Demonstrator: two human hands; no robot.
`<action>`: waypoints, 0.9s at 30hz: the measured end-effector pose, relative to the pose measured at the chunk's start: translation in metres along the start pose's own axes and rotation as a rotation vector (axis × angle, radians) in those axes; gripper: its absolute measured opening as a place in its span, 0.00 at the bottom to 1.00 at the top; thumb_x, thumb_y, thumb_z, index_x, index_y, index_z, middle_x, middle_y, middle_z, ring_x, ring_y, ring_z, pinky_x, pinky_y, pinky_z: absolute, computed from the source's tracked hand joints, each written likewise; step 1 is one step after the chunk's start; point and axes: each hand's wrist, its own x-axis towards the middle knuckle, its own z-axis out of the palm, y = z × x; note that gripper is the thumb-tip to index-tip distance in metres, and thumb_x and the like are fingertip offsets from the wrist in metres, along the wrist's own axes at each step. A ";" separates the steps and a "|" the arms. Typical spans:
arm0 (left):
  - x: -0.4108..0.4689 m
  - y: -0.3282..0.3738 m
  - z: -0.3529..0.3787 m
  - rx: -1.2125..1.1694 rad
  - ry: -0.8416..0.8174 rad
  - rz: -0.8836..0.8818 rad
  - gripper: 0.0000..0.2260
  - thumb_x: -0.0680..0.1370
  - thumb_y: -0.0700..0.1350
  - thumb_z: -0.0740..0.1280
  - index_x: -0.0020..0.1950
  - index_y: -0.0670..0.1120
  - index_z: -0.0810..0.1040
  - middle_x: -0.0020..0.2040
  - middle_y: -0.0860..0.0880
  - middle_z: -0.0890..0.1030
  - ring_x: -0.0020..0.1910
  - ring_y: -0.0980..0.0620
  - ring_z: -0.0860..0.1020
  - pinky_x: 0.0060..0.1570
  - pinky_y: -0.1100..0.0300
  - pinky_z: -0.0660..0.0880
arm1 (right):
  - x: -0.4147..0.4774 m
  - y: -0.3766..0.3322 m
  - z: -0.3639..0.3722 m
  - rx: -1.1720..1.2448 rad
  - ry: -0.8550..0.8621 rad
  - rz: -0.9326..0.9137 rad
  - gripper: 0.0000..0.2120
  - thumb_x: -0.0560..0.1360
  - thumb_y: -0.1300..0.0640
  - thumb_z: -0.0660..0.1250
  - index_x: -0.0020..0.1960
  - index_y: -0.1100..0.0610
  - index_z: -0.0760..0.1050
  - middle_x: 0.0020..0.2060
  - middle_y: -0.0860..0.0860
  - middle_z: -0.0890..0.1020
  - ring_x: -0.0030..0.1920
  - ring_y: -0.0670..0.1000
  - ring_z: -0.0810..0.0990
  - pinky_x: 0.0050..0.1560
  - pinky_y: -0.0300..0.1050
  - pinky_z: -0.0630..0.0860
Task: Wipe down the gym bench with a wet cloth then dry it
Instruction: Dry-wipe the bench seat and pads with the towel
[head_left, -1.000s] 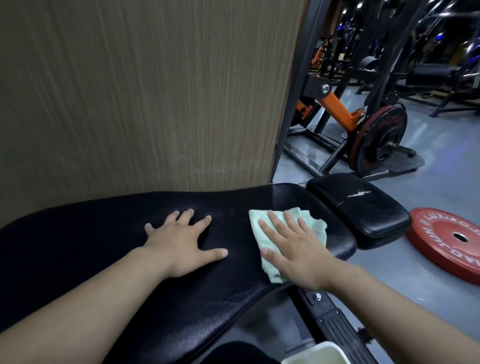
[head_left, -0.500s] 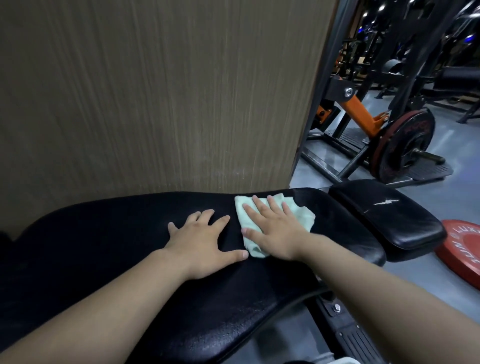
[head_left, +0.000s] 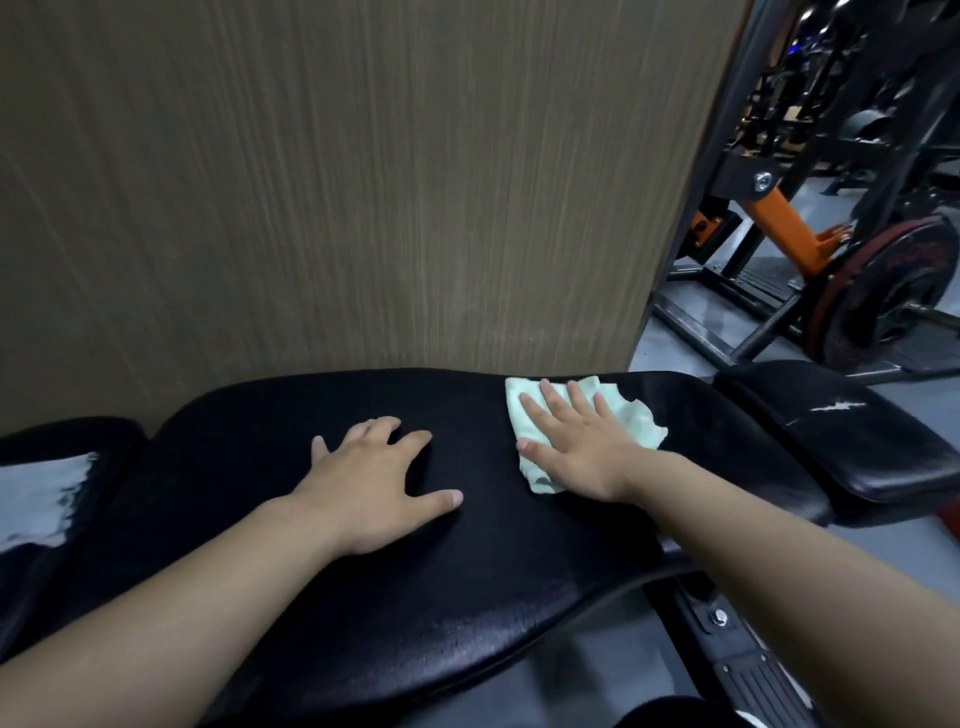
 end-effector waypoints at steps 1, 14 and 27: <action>-0.003 -0.003 0.001 -0.001 -0.004 0.003 0.40 0.71 0.75 0.56 0.79 0.59 0.54 0.81 0.51 0.52 0.79 0.48 0.48 0.74 0.33 0.48 | -0.015 -0.005 0.003 0.006 -0.001 -0.030 0.32 0.80 0.35 0.43 0.80 0.43 0.38 0.79 0.48 0.37 0.78 0.54 0.33 0.76 0.57 0.33; -0.032 -0.047 0.011 -0.037 0.090 0.004 0.41 0.70 0.76 0.57 0.78 0.61 0.54 0.80 0.53 0.51 0.79 0.51 0.46 0.75 0.35 0.47 | -0.092 -0.062 0.021 0.080 -0.033 -0.196 0.26 0.81 0.38 0.41 0.78 0.35 0.40 0.77 0.38 0.34 0.75 0.46 0.26 0.74 0.49 0.27; -0.022 -0.057 0.011 -0.006 0.058 -0.038 0.47 0.63 0.81 0.54 0.78 0.62 0.52 0.80 0.54 0.50 0.79 0.52 0.46 0.74 0.34 0.48 | 0.078 -0.065 -0.005 0.034 0.022 0.028 0.28 0.82 0.39 0.44 0.80 0.42 0.42 0.80 0.47 0.42 0.79 0.54 0.37 0.76 0.57 0.35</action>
